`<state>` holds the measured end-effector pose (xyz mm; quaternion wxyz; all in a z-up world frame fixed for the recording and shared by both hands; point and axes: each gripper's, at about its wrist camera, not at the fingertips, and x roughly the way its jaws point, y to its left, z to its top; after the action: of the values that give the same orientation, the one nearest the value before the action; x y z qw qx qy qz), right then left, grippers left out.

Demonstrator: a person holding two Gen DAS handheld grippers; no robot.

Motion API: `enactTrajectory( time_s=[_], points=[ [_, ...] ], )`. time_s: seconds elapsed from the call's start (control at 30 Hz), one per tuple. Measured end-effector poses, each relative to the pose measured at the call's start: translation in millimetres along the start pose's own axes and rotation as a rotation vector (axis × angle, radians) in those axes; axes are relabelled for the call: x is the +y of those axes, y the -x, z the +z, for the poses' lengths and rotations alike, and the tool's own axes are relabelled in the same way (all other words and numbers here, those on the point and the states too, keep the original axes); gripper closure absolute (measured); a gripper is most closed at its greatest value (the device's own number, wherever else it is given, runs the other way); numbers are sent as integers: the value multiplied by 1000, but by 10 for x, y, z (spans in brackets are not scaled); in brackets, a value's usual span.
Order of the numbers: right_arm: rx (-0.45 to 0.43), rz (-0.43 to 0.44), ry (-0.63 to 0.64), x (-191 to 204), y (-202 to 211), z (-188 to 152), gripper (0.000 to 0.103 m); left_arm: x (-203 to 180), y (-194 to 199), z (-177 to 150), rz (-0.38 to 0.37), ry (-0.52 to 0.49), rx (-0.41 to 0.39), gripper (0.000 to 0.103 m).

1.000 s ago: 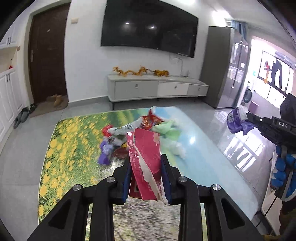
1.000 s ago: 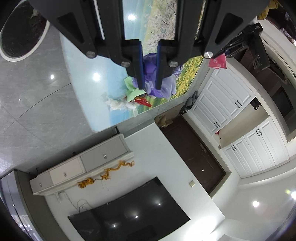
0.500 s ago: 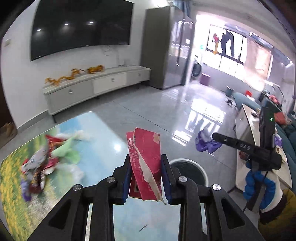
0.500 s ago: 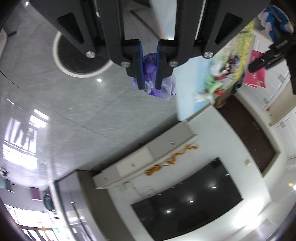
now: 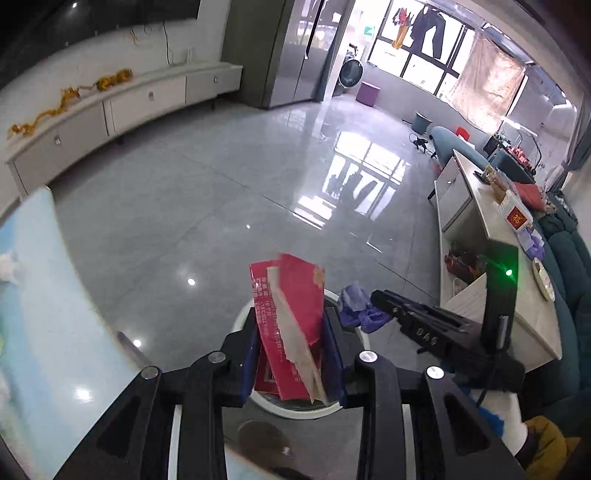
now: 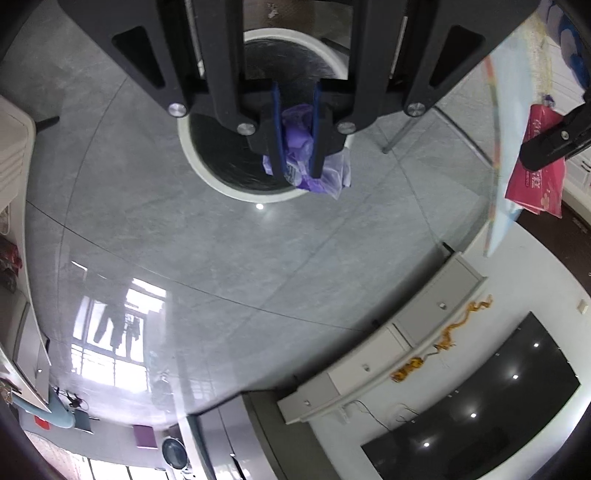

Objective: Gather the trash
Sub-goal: 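Lower both items over the bin and open both grippers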

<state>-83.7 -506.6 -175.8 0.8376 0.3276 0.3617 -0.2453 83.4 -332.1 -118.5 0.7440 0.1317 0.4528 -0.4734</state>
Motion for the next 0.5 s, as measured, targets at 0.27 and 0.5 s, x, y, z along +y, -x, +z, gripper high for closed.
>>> enactTrajectory(
  time_s=[0.27, 0.5],
  points=[
    [35, -73, -18, -131, -236, -38, 83, 4, -348, -42, -57, 34, 31, 26],
    [-18, -28, 15, 93, -20, -12, 82, 82, 121, -109, 44, 17, -80, 26]
  ],
)
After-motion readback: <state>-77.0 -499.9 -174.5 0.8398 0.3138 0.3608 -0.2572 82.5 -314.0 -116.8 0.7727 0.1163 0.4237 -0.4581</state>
